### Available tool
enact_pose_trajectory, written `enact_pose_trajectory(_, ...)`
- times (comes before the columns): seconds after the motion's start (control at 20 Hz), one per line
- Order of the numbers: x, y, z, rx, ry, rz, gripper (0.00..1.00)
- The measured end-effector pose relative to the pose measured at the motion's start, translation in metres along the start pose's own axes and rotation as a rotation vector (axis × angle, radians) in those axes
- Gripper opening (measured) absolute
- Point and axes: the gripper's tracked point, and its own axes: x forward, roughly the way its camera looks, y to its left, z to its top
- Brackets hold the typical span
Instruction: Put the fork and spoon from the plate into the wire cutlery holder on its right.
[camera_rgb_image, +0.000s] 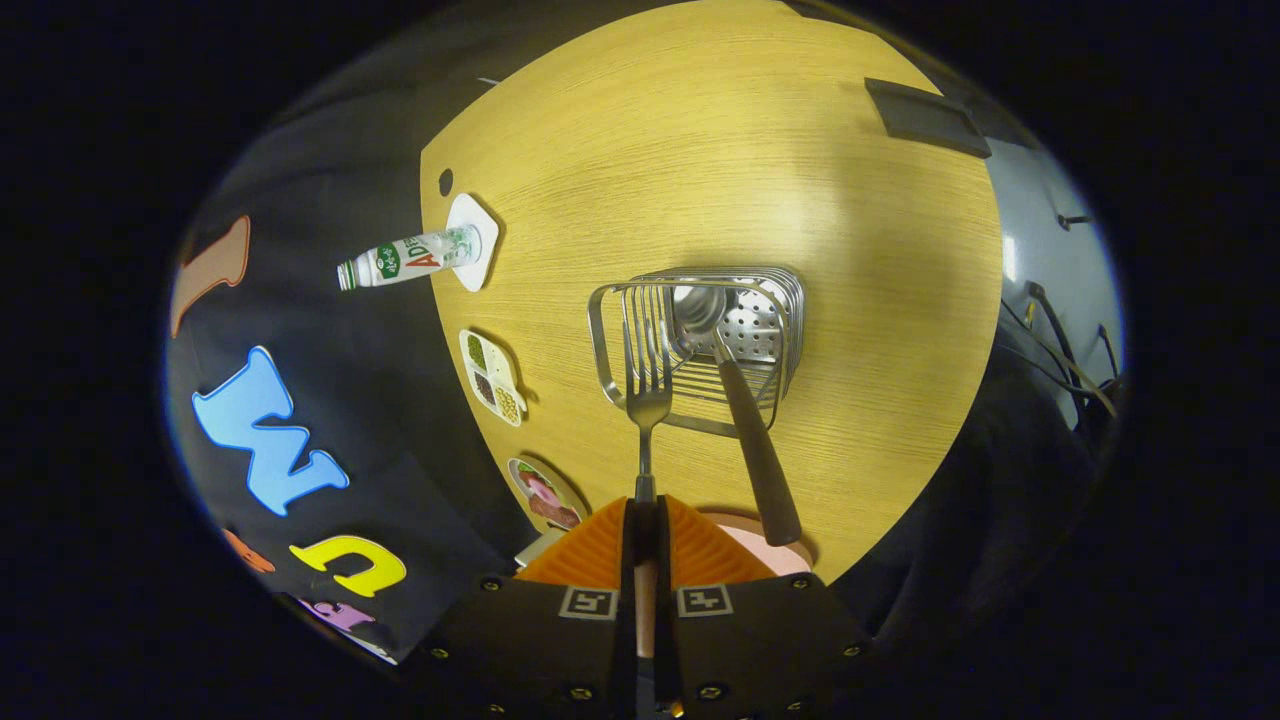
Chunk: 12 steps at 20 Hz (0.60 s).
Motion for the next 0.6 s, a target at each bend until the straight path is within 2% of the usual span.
enact_pose_trajectory(0.15,-0.0027,0.0066,0.0026,0.033,-0.011,0.031,0.1)
enact_pose_trajectory(0.25,-0.0069,0.0074,0.0016,0.038,-0.01,0.039,0.18)
enact_pose_trajectory(0.3,-0.0074,0.0096,0.0014,0.044,-0.013,0.049,0.18)
enact_pose_trajectory(0.35,-0.0071,0.0104,0.0007,0.049,-0.014,0.052,0.36)
enact_pose_trajectory(0.4,-0.0056,0.0106,0.0016,0.052,-0.017,0.053,0.41)
enact_pose_trajectory(0.6,-0.0093,0.0074,0.0011,0.077,-0.024,0.057,0.41)
